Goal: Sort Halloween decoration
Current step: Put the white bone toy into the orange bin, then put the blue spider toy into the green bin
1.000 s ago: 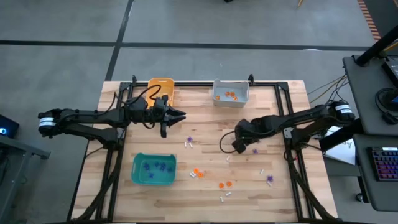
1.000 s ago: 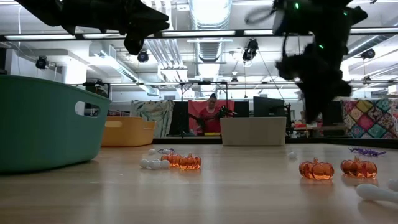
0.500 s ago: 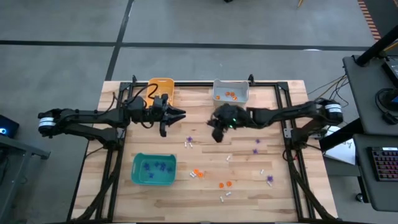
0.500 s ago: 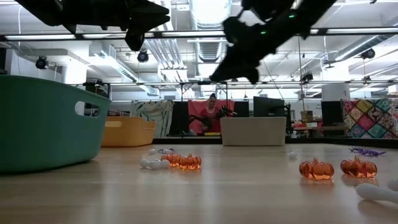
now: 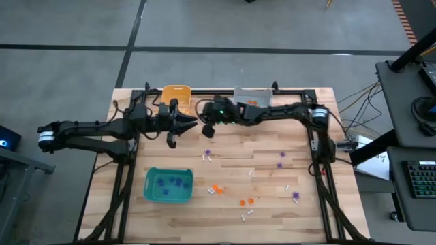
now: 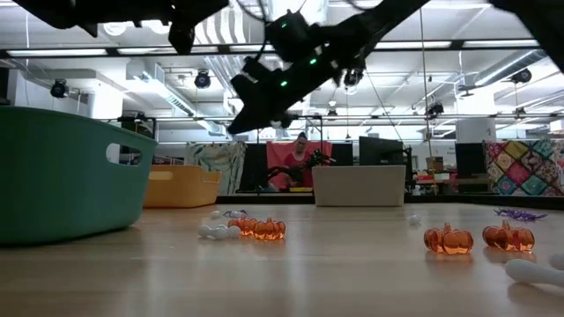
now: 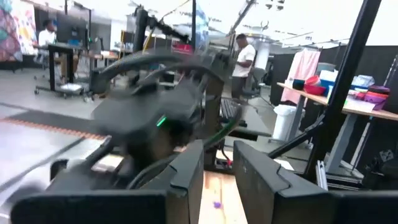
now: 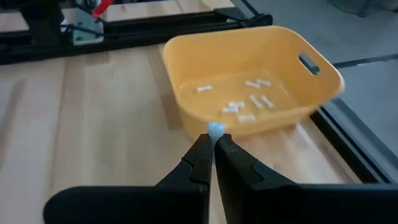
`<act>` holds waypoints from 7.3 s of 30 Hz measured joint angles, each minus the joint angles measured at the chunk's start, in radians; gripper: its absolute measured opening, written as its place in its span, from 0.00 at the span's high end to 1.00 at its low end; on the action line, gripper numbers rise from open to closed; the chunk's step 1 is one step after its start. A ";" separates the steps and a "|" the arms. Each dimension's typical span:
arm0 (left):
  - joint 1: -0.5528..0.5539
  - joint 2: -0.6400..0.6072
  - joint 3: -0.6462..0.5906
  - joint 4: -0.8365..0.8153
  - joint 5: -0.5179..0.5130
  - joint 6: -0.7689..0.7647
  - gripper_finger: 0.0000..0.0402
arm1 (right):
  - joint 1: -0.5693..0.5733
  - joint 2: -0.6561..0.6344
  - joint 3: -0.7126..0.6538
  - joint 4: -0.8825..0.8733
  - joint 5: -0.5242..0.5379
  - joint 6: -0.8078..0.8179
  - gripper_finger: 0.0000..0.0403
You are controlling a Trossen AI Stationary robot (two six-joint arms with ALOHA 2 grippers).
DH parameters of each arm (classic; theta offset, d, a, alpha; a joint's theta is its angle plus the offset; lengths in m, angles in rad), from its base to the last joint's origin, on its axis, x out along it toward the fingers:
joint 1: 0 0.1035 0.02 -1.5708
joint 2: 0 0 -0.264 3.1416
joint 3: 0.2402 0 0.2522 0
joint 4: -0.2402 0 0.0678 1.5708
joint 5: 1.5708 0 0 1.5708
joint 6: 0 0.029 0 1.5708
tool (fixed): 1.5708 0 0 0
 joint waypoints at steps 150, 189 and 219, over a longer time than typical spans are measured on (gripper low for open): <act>-0.163 0.945 0.587 -1.027 -0.287 -0.357 0.69 | 0.305 -0.561 -0.539 -0.193 -0.096 0.205 0.81; -0.163 0.944 0.491 -0.877 -0.318 -0.306 0.82 | 0.305 -0.561 -0.539 -0.170 -0.096 0.200 0.81; -0.178 0.689 0.507 -0.963 -0.284 -0.147 1.00 | 0.305 -0.561 -0.539 -0.177 -0.095 0.197 0.81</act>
